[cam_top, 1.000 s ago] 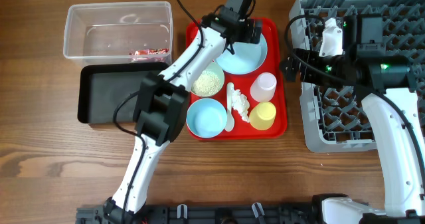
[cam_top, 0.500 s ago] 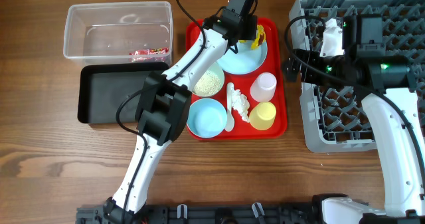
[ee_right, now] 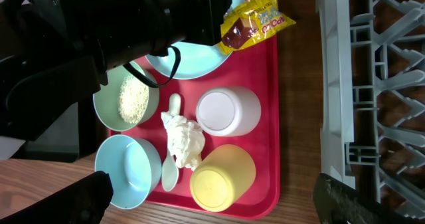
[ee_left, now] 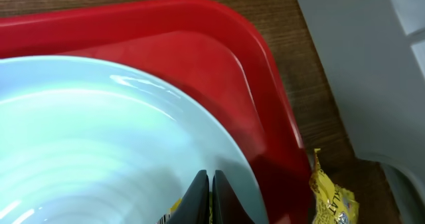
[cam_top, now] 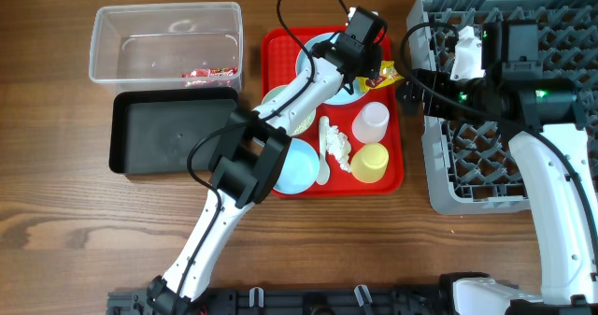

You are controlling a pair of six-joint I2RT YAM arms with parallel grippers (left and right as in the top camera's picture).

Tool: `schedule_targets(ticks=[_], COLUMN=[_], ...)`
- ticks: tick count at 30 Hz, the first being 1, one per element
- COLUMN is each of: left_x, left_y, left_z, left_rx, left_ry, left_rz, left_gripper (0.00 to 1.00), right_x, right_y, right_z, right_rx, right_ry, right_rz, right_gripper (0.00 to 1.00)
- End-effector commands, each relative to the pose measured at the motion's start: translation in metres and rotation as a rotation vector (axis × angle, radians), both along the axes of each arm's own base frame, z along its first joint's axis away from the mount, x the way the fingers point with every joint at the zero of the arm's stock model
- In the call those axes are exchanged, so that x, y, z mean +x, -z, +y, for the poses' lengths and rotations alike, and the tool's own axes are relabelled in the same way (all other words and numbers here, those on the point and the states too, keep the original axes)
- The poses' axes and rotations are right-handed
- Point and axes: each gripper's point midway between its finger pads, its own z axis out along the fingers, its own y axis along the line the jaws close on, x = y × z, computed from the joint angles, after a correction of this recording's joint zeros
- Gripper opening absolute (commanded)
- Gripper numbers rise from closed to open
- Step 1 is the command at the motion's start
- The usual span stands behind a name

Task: Sort waste into correct bins and load items into the dishwasher rack
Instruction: 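Grasp the yellow wrapper with the left gripper, drop into clear bin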

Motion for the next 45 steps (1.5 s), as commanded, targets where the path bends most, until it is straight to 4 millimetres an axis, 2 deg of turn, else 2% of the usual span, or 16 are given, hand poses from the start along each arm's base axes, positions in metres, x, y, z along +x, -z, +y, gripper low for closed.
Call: schedule_targets(ticks=[1,3,6,8,12,14,20,23,24,26,27,32,36,40,42,45], left_x=[0.009,0.009,-0.001,-0.012,-0.041,-0.050,-0.072,-0.074,-0.074,-0.074,-0.072,-0.055,-0.032,-0.001,0.019,0.038], left_y=[-0.042,-0.083,-0.098,-0.093,-0.078,-0.066,-0.029,-0.003,0.001,0.001,0.000,-0.025,-0.075,-0.123,-0.143,-0.133], left_z=[0.009,0.017,0.022,0.020,0.014,0.013,-0.011,-0.010,-0.010,-0.010,-0.011,0.000,0.026,0.094,0.150,0.251], left_rx=[-0.031,-0.041,-0.002,0.008,-0.018,0.000,0.078,0.118,0.122,0.120,0.115,0.087,0.039,-0.033,-0.034,-0.003], left_ry=[-0.012,-0.001,0.041,0.062,0.142,0.159,0.288,0.281,0.281,0.281,0.280,0.247,0.185,-0.015,-0.120,-0.360], left_rz=[-0.047,-0.093,-0.097,-0.055,0.080,0.124,0.130,0.154,0.160,0.158,0.150,0.109,0.040,0.038,0.025,0.093], left_gripper=[0.04,0.04,0.04,0.08,0.64,0.73,0.78,0.78,0.68,0.18,0.04,0.04,0.04,0.04,0.04,0.04], right_x=[0.003,0.003,0.003,0.003,0.003,0.004,0.004,0.004,0.004,0.004,0.004,0.003,0.004,0.004,0.008,0.011], right_y=[-0.004,-0.004,-0.004,-0.004,-0.004,-0.004,-0.004,-0.004,-0.004,-0.004,-0.004,-0.004,-0.004,-0.005,-0.007,-0.009], right_z=[-0.003,-0.003,-0.003,-0.003,-0.003,-0.003,-0.003,-0.003,-0.003,-0.003,-0.003,-0.003,-0.003,-0.003,-0.003,-0.003], right_rx=[-0.024,-0.024,-0.024,-0.024,-0.024,-0.023,-0.024,-0.024,-0.024,-0.024,-0.024,-0.024,-0.023,-0.023,-0.021,-0.020], right_ry=[-0.001,-0.001,-0.001,-0.001,-0.001,-0.001,-0.001,-0.001,-0.001,-0.002,-0.001,-0.001,-0.001,-0.001,0.001,0.002], right_rz=[-0.015,-0.015,-0.015,-0.015,-0.016,-0.019,-0.019,-0.019,-0.019,-0.019,-0.019,-0.017,-0.018,-0.021,-0.039,-0.056], right_gripper=[1.00,1.00,1.00,1.00,1.00,1.00,1.00,1.00,1.00,1.00,0.99,1.00,1.00,1.00,1.00,1.00])
